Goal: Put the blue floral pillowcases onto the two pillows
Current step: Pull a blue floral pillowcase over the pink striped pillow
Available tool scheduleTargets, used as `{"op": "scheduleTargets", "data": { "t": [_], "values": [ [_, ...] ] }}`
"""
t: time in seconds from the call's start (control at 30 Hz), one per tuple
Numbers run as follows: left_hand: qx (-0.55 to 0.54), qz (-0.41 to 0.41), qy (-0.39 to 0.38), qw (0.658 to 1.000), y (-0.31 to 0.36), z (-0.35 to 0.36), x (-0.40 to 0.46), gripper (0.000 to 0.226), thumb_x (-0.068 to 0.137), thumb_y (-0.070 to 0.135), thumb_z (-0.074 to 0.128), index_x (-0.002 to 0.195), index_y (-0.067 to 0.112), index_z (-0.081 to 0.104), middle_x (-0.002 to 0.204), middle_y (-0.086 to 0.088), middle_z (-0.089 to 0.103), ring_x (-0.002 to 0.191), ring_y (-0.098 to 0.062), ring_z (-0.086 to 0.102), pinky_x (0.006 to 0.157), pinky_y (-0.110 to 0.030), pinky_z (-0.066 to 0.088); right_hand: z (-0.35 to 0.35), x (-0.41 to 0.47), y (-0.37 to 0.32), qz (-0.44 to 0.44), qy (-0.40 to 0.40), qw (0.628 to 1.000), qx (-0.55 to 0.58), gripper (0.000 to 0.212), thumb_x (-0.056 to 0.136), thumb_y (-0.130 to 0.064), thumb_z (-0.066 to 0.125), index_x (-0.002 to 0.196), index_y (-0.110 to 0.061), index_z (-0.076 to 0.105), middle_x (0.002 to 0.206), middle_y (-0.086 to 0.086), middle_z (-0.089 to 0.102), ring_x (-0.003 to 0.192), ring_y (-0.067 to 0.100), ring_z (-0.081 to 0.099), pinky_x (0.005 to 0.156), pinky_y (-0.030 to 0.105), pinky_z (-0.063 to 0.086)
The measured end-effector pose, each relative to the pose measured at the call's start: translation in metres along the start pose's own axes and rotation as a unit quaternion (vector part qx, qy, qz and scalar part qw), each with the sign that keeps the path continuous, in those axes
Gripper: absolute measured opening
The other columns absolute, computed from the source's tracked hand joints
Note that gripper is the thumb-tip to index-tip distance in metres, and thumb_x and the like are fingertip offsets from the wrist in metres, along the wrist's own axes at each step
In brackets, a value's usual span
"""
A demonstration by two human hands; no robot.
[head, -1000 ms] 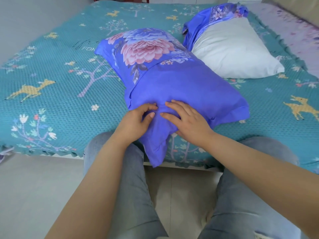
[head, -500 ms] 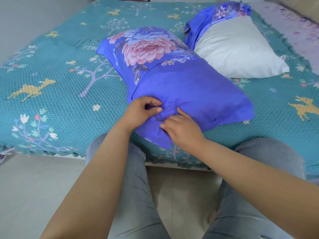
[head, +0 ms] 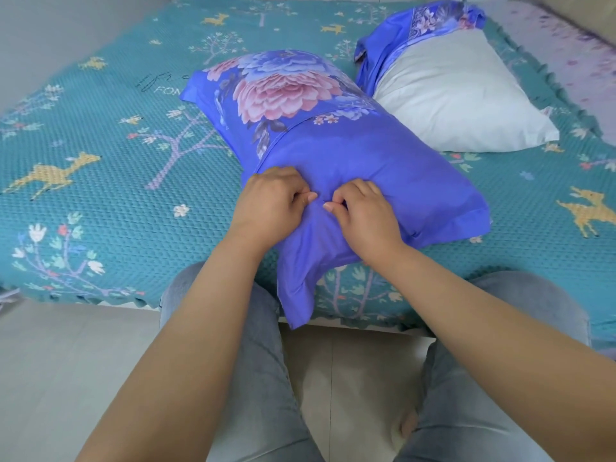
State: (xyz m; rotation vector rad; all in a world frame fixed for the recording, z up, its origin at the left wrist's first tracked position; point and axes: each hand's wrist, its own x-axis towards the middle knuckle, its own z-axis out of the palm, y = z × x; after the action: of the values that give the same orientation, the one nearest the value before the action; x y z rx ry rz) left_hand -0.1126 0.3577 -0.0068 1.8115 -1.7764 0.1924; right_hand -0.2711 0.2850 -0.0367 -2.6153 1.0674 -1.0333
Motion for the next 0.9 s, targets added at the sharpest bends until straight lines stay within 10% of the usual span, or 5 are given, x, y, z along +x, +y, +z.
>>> {"op": "scheduleTargets", "data": {
  "t": [0.5, 0.8, 0.9],
  "values": [
    [-0.032, -0.17, -0.092, 0.981, 0.001, 0.014, 0.028, 0.023, 0.093, 0.036, 0.053, 0.092, 0.014, 0.06, 0.09, -0.01, 0.067, 0.087, -0.03, 0.059, 0.071, -0.034, 0.042, -0.011, 0.061, 0.006, 0.031, -0.168, 0.975, -0.144, 0.039, 0.1, -0.041, 0.032, 0.115, -0.006, 0.043, 0.095, 0.018, 0.067, 0.088, 0.039, 0.063, 0.063, 0.039, 0.038],
    [0.013, -0.161, 0.014, 0.987, -0.019, 0.013, 0.036, 0.025, 0.099, 0.024, 0.042, 0.101, 0.002, 0.054, 0.103, -0.021, 0.061, 0.09, -0.04, 0.058, 0.07, -0.041, 0.04, -0.021, 0.042, 0.013, 0.014, -0.032, 0.995, 0.093, 0.028, 0.093, -0.032, 0.052, 0.11, -0.014, 0.066, 0.106, 0.007, 0.058, 0.098, 0.024, 0.057, 0.082, 0.036, 0.047],
    [0.011, -0.164, -0.001, 0.986, -0.013, 0.015, 0.047, 0.025, 0.098, 0.028, 0.042, 0.102, 0.006, 0.053, 0.106, -0.017, 0.062, 0.094, -0.037, 0.058, 0.071, -0.039, 0.04, -0.021, 0.043, 0.018, 0.025, -0.049, 0.998, -0.003, 0.044, 0.083, -0.042, 0.066, 0.121, -0.021, 0.063, 0.115, 0.005, 0.052, 0.106, 0.027, 0.047, 0.087, 0.038, 0.043]
  ]
}}
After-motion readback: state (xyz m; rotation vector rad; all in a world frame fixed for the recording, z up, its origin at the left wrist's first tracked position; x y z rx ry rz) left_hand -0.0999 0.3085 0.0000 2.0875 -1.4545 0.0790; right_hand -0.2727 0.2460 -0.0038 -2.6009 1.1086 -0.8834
